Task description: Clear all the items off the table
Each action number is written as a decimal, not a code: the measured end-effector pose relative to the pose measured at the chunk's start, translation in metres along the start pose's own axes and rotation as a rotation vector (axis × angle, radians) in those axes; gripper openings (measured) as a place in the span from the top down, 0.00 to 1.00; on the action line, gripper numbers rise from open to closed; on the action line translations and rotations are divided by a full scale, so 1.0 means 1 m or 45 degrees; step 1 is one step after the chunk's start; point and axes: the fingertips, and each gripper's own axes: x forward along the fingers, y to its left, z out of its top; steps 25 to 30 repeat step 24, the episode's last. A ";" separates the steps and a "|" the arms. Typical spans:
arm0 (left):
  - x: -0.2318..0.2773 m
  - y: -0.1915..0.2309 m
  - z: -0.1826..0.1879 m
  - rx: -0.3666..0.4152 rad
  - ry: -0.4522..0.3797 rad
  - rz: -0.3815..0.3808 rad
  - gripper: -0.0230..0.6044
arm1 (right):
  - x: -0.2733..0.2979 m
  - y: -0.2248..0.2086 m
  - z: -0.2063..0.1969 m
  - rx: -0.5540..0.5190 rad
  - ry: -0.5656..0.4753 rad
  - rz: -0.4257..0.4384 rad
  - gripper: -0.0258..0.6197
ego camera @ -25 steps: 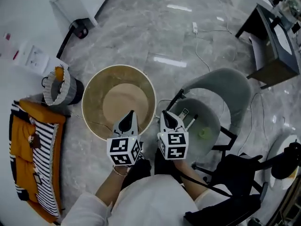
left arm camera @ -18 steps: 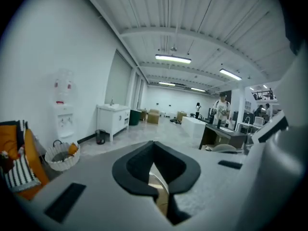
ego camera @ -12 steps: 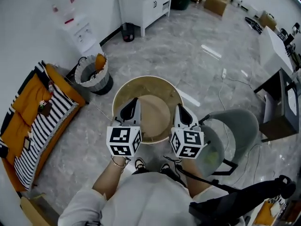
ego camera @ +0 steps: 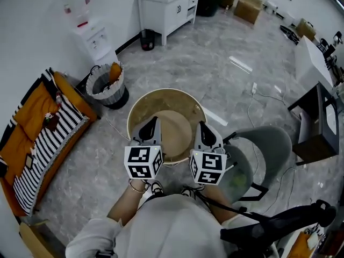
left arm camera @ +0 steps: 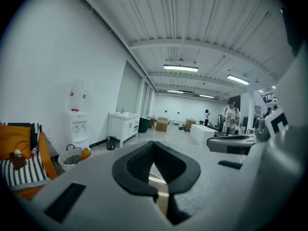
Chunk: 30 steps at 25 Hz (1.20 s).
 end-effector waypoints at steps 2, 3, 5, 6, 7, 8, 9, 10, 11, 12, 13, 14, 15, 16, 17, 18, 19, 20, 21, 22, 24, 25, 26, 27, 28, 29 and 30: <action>0.002 -0.004 0.000 0.013 0.004 -0.016 0.95 | -0.001 -0.003 0.002 -0.001 0.005 -0.012 0.92; 0.002 -0.006 0.000 0.014 0.005 -0.022 0.95 | -0.002 -0.004 0.003 0.003 0.004 -0.018 0.92; 0.003 -0.006 0.002 0.019 0.003 -0.030 0.95 | -0.003 -0.004 0.005 0.009 0.001 -0.027 0.92; 0.003 -0.006 0.003 0.020 0.001 -0.033 0.95 | -0.003 -0.004 0.005 0.009 0.000 -0.030 0.92; 0.003 -0.004 0.003 0.018 0.000 -0.034 0.95 | -0.003 -0.003 0.006 0.006 0.002 -0.031 0.92; 0.004 -0.002 0.003 0.015 0.000 -0.035 0.95 | -0.002 -0.001 0.007 0.002 0.004 -0.031 0.92; 0.004 -0.001 0.003 0.012 0.002 -0.035 0.95 | -0.001 0.000 0.007 -0.002 0.007 -0.030 0.92; 0.005 0.000 0.002 0.009 0.005 -0.035 0.95 | 0.000 0.001 0.007 -0.004 0.010 -0.031 0.92; 0.006 0.000 0.000 0.006 0.008 -0.036 0.95 | 0.001 0.000 0.006 -0.004 0.013 -0.031 0.92; 0.008 -0.001 -0.001 0.004 0.011 -0.037 0.95 | 0.001 -0.001 0.005 -0.003 0.016 -0.033 0.92; 0.009 -0.002 -0.002 0.004 0.014 -0.039 0.95 | 0.002 -0.003 0.004 -0.002 0.019 -0.035 0.92; 0.010 -0.004 -0.002 0.004 0.015 -0.040 0.95 | 0.002 -0.006 0.003 -0.001 0.023 -0.038 0.92; 0.012 -0.005 -0.002 0.004 0.016 -0.041 0.95 | 0.003 -0.007 0.003 -0.001 0.025 -0.040 0.92; 0.013 -0.005 -0.002 0.003 0.016 -0.041 0.95 | 0.004 -0.009 0.004 -0.002 0.027 -0.042 0.92; 0.014 -0.005 -0.001 0.003 0.017 -0.040 0.95 | 0.006 -0.009 0.004 -0.003 0.028 -0.042 0.92; 0.015 -0.005 0.000 0.004 0.017 -0.040 0.95 | 0.007 -0.010 0.005 -0.003 0.027 -0.042 0.92; 0.015 -0.005 0.000 0.005 0.017 -0.039 0.95 | 0.008 -0.010 0.006 -0.004 0.026 -0.042 0.92; 0.016 -0.005 0.001 0.005 0.017 -0.038 0.95 | 0.008 -0.011 0.007 -0.004 0.025 -0.042 0.92; 0.016 -0.005 0.001 0.006 0.016 -0.036 0.95 | 0.009 -0.011 0.008 -0.004 0.024 -0.043 0.92; 0.017 -0.004 0.002 0.006 0.015 -0.035 0.95 | 0.010 -0.012 0.009 -0.004 0.023 -0.043 0.92; 0.017 -0.004 0.003 0.006 0.013 -0.032 0.95 | 0.010 -0.013 0.009 -0.003 0.022 -0.045 0.92; 0.017 -0.004 0.003 0.006 0.013 -0.032 0.95 | 0.010 -0.013 0.009 -0.003 0.022 -0.045 0.92; 0.017 -0.004 0.003 0.006 0.013 -0.032 0.95 | 0.010 -0.013 0.009 -0.003 0.022 -0.045 0.92; 0.017 -0.004 0.003 0.006 0.013 -0.032 0.95 | 0.010 -0.013 0.009 -0.003 0.022 -0.045 0.92; 0.017 -0.004 0.003 0.006 0.013 -0.032 0.95 | 0.010 -0.013 0.009 -0.003 0.022 -0.045 0.92; 0.017 -0.004 0.003 0.006 0.013 -0.032 0.95 | 0.010 -0.013 0.009 -0.003 0.022 -0.045 0.92; 0.017 -0.004 0.003 0.006 0.013 -0.032 0.95 | 0.010 -0.013 0.009 -0.003 0.022 -0.045 0.92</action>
